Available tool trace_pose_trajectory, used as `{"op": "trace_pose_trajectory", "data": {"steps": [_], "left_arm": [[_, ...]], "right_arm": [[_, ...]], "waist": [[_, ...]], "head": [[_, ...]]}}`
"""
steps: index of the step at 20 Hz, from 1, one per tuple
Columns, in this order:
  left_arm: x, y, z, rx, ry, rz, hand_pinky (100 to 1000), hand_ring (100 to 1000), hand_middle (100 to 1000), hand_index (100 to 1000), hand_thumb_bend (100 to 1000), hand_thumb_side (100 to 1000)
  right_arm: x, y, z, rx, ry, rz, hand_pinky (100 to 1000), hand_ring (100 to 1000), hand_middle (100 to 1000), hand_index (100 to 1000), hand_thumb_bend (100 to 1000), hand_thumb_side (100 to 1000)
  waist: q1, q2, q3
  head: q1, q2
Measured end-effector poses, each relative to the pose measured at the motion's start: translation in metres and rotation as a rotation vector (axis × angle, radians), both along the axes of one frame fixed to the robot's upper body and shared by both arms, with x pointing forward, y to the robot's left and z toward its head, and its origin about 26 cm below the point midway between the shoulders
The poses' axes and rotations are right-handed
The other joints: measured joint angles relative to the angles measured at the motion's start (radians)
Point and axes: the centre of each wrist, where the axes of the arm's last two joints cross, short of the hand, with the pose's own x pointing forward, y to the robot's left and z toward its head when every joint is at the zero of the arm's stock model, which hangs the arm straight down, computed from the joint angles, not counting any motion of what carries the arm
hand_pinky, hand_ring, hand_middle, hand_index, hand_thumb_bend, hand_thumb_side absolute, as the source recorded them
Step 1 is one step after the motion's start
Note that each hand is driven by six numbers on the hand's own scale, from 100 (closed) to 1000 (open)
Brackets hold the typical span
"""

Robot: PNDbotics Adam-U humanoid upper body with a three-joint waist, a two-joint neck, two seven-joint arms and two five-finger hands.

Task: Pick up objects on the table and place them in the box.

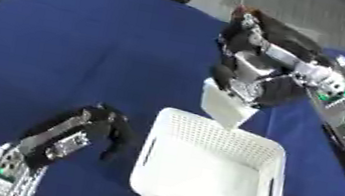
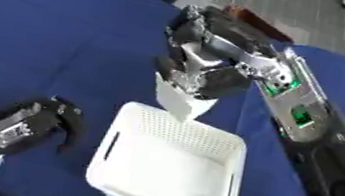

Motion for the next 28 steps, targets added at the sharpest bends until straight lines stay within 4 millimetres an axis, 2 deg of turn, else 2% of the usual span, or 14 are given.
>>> {"op": "trace_pose_trajectory", "data": {"steps": [9,20,24,28], "left_arm": [[0.0,0.0,0.0,0.0,-0.001,0.0,165,264,415,676,100,915],[0.0,0.0,0.0,0.0,-0.001,0.0,166,265,416,676,100,915],[0.0,0.0,0.0,0.0,-0.001,0.0,165,265,416,677,100,915],[0.0,0.0,0.0,0.0,-0.002,0.0,166,266,416,677,101,916]], "right_arm": [[-0.013,0.006,0.005,-0.004,0.084,0.059,100,100,100,188,100,659],[-0.015,0.005,0.003,-0.01,0.1,0.062,100,100,100,189,100,668],[-0.014,0.004,-0.003,-0.015,0.105,0.051,100,100,100,191,100,663],[-0.01,0.003,-0.018,-0.026,0.143,0.031,100,100,100,192,100,641]], "waist": [[0.0,0.0,-0.003],[0.0,0.0,-0.003],[0.001,0.0,-0.003],[0.002,0.001,-0.003]], "head": [[0.0,0.001],[0.0,0.001],[0.0,0.001],[0.0,0.001]]}}
